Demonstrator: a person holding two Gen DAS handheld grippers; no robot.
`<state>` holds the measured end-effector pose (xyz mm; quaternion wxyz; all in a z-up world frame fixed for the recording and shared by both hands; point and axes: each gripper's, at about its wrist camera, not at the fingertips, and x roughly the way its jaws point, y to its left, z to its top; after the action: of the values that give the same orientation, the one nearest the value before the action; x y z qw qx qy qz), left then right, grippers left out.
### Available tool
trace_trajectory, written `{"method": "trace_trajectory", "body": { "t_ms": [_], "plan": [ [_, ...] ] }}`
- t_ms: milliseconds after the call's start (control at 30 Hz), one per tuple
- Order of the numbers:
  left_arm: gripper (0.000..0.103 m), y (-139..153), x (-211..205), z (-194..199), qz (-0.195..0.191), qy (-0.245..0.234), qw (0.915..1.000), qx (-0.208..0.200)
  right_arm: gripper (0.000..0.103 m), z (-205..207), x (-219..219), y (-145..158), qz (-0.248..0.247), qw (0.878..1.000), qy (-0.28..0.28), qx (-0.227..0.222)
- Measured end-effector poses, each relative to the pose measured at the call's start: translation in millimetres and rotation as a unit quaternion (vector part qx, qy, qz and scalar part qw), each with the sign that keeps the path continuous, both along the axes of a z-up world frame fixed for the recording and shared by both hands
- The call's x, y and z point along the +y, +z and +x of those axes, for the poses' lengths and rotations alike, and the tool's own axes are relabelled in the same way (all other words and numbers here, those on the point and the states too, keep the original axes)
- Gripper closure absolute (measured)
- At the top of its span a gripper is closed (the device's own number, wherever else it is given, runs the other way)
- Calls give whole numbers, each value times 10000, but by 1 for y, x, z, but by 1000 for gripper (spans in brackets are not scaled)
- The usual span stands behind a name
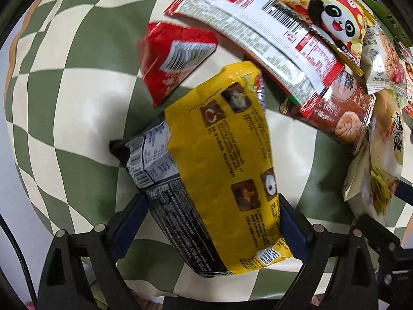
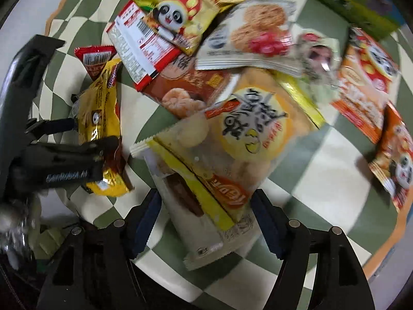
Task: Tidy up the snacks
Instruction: 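Grasp the yellow-black noodle pack with left tool while right tool grasps the white Franzzi pack, then lift both packs into the cardboard box and open both tools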
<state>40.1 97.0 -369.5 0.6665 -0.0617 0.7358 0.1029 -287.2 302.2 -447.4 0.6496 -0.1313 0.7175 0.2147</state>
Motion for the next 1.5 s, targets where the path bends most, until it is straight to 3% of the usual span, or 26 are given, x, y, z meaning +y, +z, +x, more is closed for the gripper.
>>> {"method": "trace_trajectory", "body": {
  "t_ms": [100,133,233,300,400,600,633,700,800,900,967,1133,1267,1500],
  "plan": [
    [5,1,17,-11,-98,102,9999,66,30,2,8,-2,-205,9993,-317,-27],
    [5,-1,22,-17,-131,135,9998,79,30,2,3,-2,-244,9970,-727,141],
    [5,-14,46,-34,-270,285,9991,136,28,-1,0,-1,504,9827,-1588,813],
    [5,-24,60,-43,-364,398,9984,159,28,-2,-5,-1,835,9723,-1882,1110],
    [15,-29,69,-51,-318,348,9989,87,27,1,-9,7,457,9795,-1868,592],
    [17,-33,82,-78,456,-684,9965,-137,27,6,6,-7,253,9787,-1996,407],
    [17,-34,88,-83,515,-808,9953,-163,29,9,12,-11,176,9785,-2019,388],
    [17,-37,108,-98,617,-1120,9916,-204,44,4,26,-15,76,9792,-2002,334],
    [15,-48,138,-111,346,-1189,9921,-188,45,-9,32,-18,-120,9826,-1820,364],
    [14,-68,177,-118,-113,-876,9960,-92,44,-15,38,-20,-136,9813,-1861,461],
    [14,-75,198,-124,-216,-704,9972,-97,39,-12,38,-21,-131,9762,-2117,450],
    [18,-83,241,-148,-278,-500,9978,-344,42,5,54,-30,-606,9732,-2208,230],
    [18,-78,268,-180,-61,-742,9958,-531,46,-1,72,-25,-830,9732,-2146,19],
    [18,-36,347,-236,-295,-945,9913,-863,46,-10,78,22,-279,9690,-2454,-50]
  ]
}}
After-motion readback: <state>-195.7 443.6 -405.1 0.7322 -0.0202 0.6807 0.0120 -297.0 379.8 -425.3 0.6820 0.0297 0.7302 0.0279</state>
